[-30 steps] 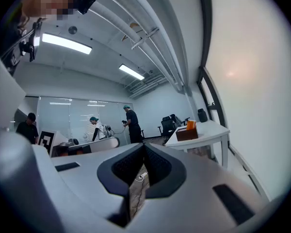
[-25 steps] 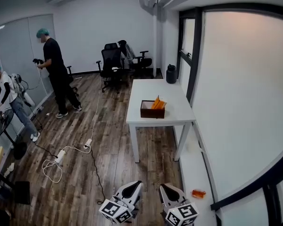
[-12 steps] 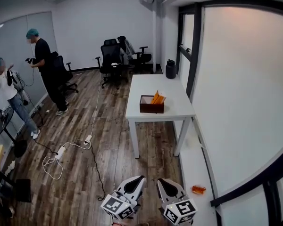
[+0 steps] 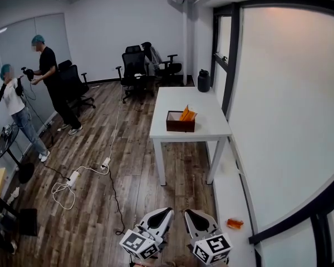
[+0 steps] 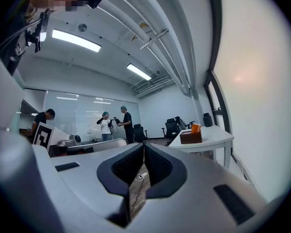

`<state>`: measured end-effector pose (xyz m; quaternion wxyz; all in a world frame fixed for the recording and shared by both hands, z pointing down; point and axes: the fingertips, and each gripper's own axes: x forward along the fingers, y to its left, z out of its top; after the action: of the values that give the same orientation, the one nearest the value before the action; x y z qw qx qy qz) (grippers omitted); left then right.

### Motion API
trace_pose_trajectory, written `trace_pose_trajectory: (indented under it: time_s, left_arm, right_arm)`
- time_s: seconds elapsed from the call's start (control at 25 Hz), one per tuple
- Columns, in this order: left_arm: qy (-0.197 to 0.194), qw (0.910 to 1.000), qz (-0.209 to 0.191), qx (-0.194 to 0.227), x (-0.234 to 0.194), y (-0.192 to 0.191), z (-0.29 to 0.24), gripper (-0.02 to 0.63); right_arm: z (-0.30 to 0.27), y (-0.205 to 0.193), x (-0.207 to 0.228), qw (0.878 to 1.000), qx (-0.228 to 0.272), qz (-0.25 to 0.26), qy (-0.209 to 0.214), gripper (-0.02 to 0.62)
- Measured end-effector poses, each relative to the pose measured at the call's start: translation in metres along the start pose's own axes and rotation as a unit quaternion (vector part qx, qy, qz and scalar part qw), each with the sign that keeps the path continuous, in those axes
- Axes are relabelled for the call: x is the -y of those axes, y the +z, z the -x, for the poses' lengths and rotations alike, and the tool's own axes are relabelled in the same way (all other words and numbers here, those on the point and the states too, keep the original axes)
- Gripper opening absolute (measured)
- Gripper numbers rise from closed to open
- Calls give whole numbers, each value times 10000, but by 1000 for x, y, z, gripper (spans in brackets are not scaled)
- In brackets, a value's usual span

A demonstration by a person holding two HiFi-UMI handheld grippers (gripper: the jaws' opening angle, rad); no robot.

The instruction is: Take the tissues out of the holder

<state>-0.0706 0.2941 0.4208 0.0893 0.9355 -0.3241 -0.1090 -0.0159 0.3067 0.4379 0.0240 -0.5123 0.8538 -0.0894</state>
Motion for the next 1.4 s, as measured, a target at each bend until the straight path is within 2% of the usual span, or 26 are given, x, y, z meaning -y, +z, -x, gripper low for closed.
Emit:
trace_pose_trajectory:
  time_s: [0.32, 0.48, 1.16, 1.4]
  left_arm:
    - [202, 9997, 65, 90, -12, -4, -3, 5]
    - [151, 9998, 42, 103, -20, -4, -19, 5]
    - [-69, 9998, 159, 74, -102, 1, -119, 5]
    - [-152, 9997, 205, 65, -134, -2, -145, 5]
  right_arm:
    - [-2, -1, 6, 10000, -6, -49, 47, 8]
    - [-14, 4, 20, 10000, 56, -8, -30, 8]
    - [-118, 25, 95, 9996, -17, -43, -271, 8]
    - [-154, 19, 120, 9991, -71, -149, -393, 8]
